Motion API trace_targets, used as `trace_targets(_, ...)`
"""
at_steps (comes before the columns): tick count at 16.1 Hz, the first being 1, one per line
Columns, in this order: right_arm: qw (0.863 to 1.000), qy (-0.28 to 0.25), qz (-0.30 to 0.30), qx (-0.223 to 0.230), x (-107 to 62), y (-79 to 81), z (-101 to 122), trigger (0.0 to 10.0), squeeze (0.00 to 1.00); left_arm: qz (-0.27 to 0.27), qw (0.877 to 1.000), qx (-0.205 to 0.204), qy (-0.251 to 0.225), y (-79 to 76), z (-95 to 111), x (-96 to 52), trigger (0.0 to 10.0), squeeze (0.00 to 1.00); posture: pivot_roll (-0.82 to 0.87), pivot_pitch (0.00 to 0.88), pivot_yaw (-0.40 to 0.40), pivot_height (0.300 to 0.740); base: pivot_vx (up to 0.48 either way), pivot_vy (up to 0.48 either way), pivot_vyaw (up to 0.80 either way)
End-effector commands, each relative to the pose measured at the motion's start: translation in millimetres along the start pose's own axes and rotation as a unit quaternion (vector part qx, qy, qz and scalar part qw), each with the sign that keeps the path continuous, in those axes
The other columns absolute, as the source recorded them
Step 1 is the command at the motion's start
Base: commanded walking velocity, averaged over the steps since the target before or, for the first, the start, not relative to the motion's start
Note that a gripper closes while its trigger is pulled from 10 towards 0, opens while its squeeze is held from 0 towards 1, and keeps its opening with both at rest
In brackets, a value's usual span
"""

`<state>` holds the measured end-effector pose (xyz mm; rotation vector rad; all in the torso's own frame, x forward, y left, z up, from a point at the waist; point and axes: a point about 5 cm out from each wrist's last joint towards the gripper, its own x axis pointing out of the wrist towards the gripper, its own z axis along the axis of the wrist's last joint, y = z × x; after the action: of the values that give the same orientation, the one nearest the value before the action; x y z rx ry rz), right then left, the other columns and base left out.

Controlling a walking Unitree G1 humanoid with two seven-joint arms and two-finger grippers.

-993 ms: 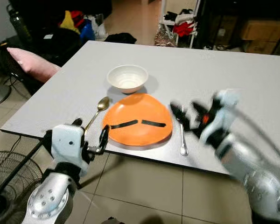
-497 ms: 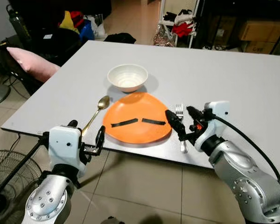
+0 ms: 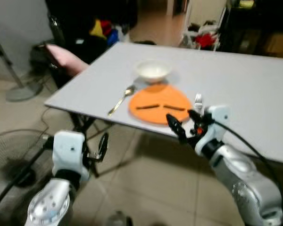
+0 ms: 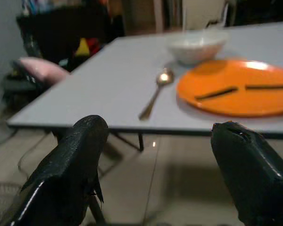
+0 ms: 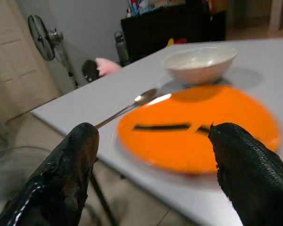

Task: Setting the table

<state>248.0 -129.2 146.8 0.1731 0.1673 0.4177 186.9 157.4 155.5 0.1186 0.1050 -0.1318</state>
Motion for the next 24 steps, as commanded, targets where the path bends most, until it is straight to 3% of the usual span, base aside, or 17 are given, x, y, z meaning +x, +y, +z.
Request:
trace_targets(1,1.000,-0.008,0.000,-0.003,1.6,-0.8,3,10.0,0.00,0.000,1.000,0.011,-0.006,1.2,3,1.3,10.0,0.00,-0.03,0.000,0.068,0.740,0.000,0.000,0.00)
trace_targets(12,1.000,-0.001,-0.002,0.005,-0.5,0.0,-2,10.0,0.00,-0.012,1.000,0.020,-0.004,0.2,6,0.4,10.0,0.00,-0.02,0.000,0.067,0.740,0.000,0.000,0.00)
trace_targets(14,1.000,0.007,0.007,-0.010,-0.2,-0.3,-4,10.0,0.00,-0.002,1.000,0.008,-0.007,0.4,5,0.2,10.0,0.00,-0.02,0.000,0.064,0.740,0.000,0.000,0.00)
trace_targets(16,0.999,0.011,0.028,-0.017,-0.1,2.4,-4,10.0,0.00,-0.006,1.000,0.015,-0.011,-0.8,6,-1.7,10.0,0.00,-0.02,0.000,0.058,0.740,0.000,0.000,0.80)
trace_targets(22,0.995,0.017,0.094,-0.037,-0.2,11.0,-5,10.0,0.00,0.027,1.000,0.011,0.000,1.3,2,-14.2,10.0,0.00,0.00,0.000,0.028,0.740,0.000,-0.480,0.80)
trace_targets(24,0.996,0.011,0.087,-0.029,-1.2,9.5,-7,10.0,0.00,0.037,0.999,-0.014,-0.001,3.3,2,-16.7,10.0,0.00,0.00,0.000,0.029,0.740,0.000,0.000,0.80)
